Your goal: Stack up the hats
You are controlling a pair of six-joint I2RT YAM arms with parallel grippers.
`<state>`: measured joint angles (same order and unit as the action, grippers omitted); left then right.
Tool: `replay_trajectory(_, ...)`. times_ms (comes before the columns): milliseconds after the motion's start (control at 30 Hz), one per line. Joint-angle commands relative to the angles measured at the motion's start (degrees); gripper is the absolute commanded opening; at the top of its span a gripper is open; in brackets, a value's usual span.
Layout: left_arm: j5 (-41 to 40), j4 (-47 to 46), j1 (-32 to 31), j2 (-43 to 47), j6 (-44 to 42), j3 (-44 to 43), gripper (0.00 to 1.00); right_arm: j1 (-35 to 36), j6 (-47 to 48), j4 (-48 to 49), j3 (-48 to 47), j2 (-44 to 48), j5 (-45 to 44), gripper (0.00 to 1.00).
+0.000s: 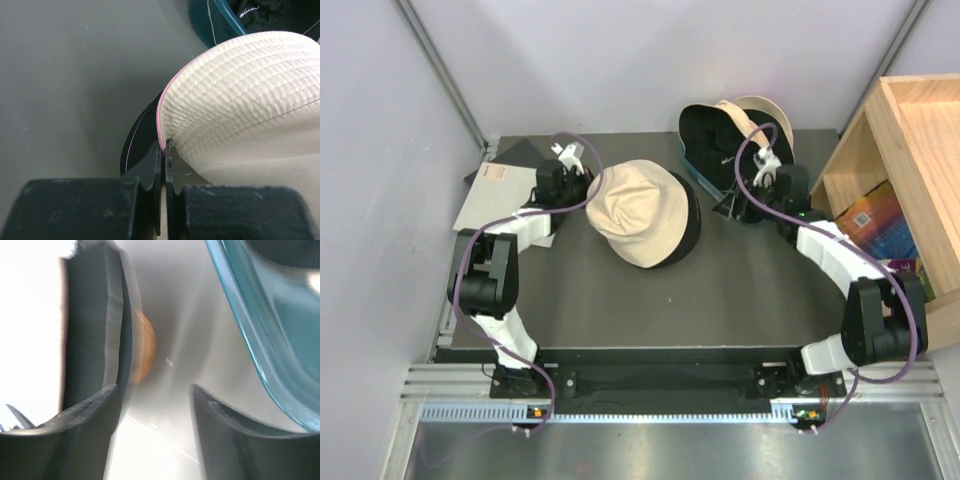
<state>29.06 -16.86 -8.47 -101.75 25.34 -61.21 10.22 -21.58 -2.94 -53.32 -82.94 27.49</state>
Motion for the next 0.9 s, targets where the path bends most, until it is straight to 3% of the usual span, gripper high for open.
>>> replay_trajectory(0,-0.2,-1.1,0.0,3.8,0.6,0.8,0.00,-0.5,-2.5,9.1,-2.3,5.3,7.7,0.68)
replay_trajectory(167,0.4,-4.6,0.0,6.2,3.5,2.8,0.00,0.9,-8.1,19.3,-1.0,0.9,15.1,0.75)
replay_trajectory(433,0.3,-4.3,0.0,6.7,3.7,3.1,0.00,2.0,-12.8,31.9,-0.7,-6.1,21.0,0.79)
replay_trajectory(867,0.5,-4.3,0.0,7.3,4.1,3.1,0.00,4.5,-21.0,47.4,-0.3,-14.3,26.7,0.79)
